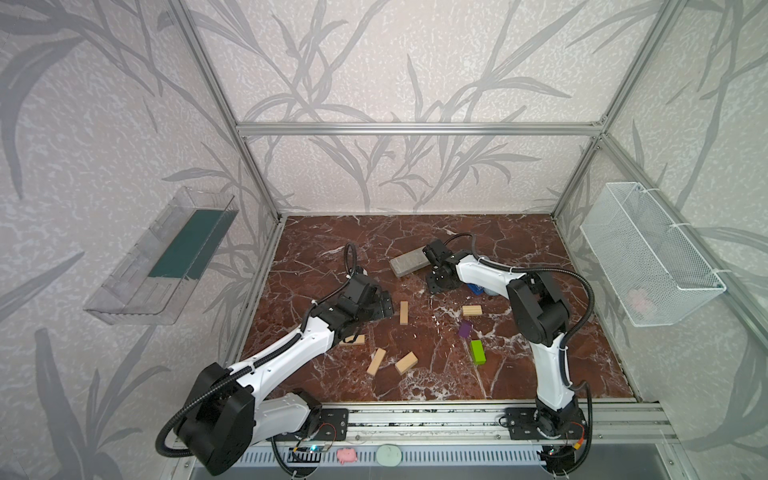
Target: Build the wood block tower
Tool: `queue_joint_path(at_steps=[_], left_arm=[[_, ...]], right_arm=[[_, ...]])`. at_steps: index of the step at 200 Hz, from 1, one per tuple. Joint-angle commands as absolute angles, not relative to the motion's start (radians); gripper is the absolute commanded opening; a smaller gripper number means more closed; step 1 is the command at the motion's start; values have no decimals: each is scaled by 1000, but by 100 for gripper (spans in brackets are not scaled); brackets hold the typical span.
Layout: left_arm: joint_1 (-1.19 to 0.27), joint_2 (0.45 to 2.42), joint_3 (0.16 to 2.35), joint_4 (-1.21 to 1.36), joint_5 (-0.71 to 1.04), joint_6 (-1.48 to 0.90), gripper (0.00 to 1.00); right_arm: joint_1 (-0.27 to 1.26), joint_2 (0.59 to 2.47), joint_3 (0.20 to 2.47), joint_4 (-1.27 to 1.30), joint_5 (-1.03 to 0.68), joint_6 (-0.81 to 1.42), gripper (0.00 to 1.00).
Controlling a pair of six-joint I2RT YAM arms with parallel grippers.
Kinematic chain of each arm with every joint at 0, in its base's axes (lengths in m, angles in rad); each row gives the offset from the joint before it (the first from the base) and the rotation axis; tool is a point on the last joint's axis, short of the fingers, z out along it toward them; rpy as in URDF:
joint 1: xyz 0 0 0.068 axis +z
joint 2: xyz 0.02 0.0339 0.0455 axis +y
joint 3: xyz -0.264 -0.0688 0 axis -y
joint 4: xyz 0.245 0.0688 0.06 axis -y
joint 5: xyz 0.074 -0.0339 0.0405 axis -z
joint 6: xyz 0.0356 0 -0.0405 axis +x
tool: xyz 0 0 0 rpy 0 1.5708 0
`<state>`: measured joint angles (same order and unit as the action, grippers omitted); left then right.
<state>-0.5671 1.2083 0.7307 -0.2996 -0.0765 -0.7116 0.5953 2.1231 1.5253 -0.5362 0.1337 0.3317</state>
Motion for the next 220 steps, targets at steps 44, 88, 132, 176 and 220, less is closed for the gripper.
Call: queue_joint_path(at_steps=[44,88,132,176,220], left_arm=[[-563,1229,740,-286,-64,-733,100],[-562,1235,742,-269,-39,-721,99],[-562,1242,742,-268,-31,-722,100],[-562,1252,741,-264,-3,-711,99],[-562,1238,732,-276,34,-690,99]], right_arm=[[593,2156,1574,-510,54,289,49],[593,2180,1594,-525,74,263,42],[600,2168,1570,-537,68,262,29],[630,2102,1488,-537,90,323,23],[657,2009,1354,-507,75,454,23]])
